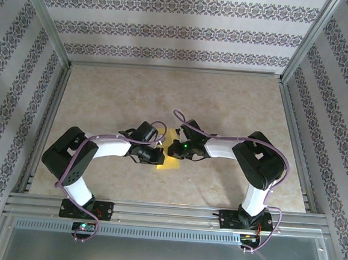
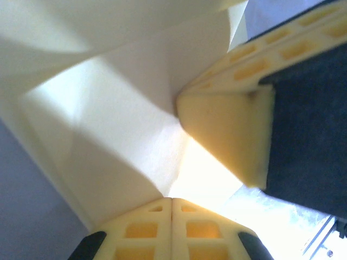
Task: Fold a paper plane with a square sheet of paper (fold left side to right side)
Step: Fold the triangle a second time at the center of the table.
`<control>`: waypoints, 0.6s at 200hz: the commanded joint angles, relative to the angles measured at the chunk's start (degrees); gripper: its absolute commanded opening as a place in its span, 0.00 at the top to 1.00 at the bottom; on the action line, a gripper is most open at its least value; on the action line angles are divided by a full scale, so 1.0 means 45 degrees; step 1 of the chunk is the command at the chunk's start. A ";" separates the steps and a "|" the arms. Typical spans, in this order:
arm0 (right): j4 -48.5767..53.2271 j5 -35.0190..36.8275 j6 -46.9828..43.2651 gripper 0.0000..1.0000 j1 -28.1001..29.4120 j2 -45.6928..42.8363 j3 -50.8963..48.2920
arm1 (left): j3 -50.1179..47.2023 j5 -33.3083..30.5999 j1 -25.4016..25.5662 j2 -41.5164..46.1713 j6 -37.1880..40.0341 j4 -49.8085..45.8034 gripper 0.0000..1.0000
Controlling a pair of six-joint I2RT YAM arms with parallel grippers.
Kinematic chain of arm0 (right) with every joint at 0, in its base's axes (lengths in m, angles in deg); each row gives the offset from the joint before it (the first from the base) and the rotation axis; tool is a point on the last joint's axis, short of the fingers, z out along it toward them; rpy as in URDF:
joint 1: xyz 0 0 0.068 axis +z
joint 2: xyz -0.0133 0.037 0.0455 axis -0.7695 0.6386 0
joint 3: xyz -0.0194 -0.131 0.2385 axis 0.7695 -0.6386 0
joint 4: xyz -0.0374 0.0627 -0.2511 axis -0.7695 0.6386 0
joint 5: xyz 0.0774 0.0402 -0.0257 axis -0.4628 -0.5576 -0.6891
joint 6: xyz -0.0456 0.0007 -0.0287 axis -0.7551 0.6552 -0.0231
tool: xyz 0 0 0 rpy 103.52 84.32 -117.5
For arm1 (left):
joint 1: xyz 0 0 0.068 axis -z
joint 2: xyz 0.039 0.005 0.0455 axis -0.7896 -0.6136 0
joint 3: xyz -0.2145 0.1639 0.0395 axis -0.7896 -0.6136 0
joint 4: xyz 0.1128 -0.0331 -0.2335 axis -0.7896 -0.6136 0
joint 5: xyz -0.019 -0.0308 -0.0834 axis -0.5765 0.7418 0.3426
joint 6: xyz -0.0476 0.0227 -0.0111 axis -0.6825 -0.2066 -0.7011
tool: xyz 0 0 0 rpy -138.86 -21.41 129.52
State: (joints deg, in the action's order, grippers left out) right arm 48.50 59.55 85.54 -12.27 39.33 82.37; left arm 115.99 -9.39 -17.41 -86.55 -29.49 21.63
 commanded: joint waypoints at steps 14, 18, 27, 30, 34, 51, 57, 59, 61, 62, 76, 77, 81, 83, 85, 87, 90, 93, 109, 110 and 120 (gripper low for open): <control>0.0746 0.0618 -0.0161 1.00 0.0012 0.0593 -0.0033 | -0.0694 -0.0390 -0.0045 0.0636 0.0577 -0.1524 1.00; 0.0751 0.0622 -0.0156 1.00 0.0004 0.0593 -0.0019 | -0.0713 -0.0420 -0.0035 0.0700 0.0630 -0.1588 1.00; 0.0746 0.0618 -0.0172 1.00 0.0011 0.0593 -0.0029 | -0.0755 -0.0500 -0.0045 0.0825 0.0715 -0.1759 1.00; 0.0746 0.0618 -0.0157 1.00 0.0004 0.0593 -0.0034 | -0.0772 -0.0532 -0.0040 0.0871 0.0740 -0.1829 1.00; 0.0746 0.0618 -0.0140 1.00 0.0019 0.0593 -0.0038 | -0.0778 -0.0563 -0.0044 0.0917 0.0782 -0.1914 1.00; 0.0774 0.0618 -0.0148 1.00 0.0027 0.0564 -0.0052 | -0.0847 -0.0709 -0.0045 0.1094 0.0918 -0.2162 1.00; 0.0766 0.0635 -0.0138 1.00 0.0034 0.0545 -0.0057 | -0.0861 -0.0749 -0.0045 0.1149 0.0958 -0.2249 1.00; 0.0765 0.0637 -0.0141 1.00 0.0026 0.0537 -0.0057 | -0.0876 -0.0758 -0.0035 0.1171 0.0975 -0.2272 1.00; 0.0765 0.0638 -0.0137 1.00 0.0024 0.0536 -0.0057 | -0.0885 -0.0769 -0.0042 0.1181 0.0975 -0.2292 1.00; 0.0765 0.0638 -0.0136 1.00 0.0033 0.0535 -0.0057 | -0.0880 -0.0775 -0.0043 0.1192 0.0968 -0.2299 1.00; 0.0765 0.0638 -0.0137 1.00 0.0028 0.0513 -0.0057 | -0.0951 -0.0808 -0.0045 0.1323 0.1002 -0.2364 1.00; 0.0775 0.0638 -0.0146 1.00 0.0045 0.0504 -0.0057 | -0.0962 -0.0813 -0.0045 0.1322 0.1001 -0.2364 1.00; 0.0771 0.0638 -0.0146 1.00 0.0039 0.0513 -0.0057 | -0.0981 -0.0836 -0.0045 0.1370 0.0991 -0.2364 1.00; 0.0767 0.0638 -0.0138 1.00 0.0037 0.0505 -0.0043 | -0.0999 -0.0833 -0.0045 0.1382 0.0998 -0.2364 1.00; 0.0770 0.0638 -0.0141 1.00 0.0041 0.0493 -0.0039 | -0.1008 -0.0822 -0.0045 0.1395 0.1000 -0.2374 1.00; 0.0767 0.0623 -0.0147 1.00 0.0037 0.0490 -0.0038 | -0.1020 -0.0844 -0.0045 0.1408 0.1000 -0.2381 1.00; 0.0768 0.0619 -0.0137 1.00 0.0034 0.0493 -0.0023 | -0.1030 -0.0859 -0.0045 0.1444 0.0998 -0.2400 1.00; 0.0783 0.0628 -0.0148 1.00 0.0024 0.0476 -0.0019 | -0.1045 -0.0878 -0.0045 0.1468 0.1000 -0.2430 1.00; 0.0785 0.0599 -0.0151 1.00 0.0057 0.0401 0.0038 | -0.1091 -0.0960 -0.0044 0.1650 0.1000 -0.2481 1.00; 0.0785 0.0599 -0.0153 1.00 0.0049 0.0390 0.0039 | -0.1090 -0.0968 -0.0044 0.1651 0.0981 -0.2481 1.00; 0.0805 0.0550 -0.0147 1.00 0.0069 0.0328 0.0112 | -0.1133 -0.0935 -0.0044 0.1829 0.0953 -0.2448 1.00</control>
State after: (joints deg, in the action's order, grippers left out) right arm 48.65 59.20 85.56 -12.27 39.49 82.61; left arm 112.16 -12.17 -17.38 -80.34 -26.56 15.16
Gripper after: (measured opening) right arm 0.060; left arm 0.052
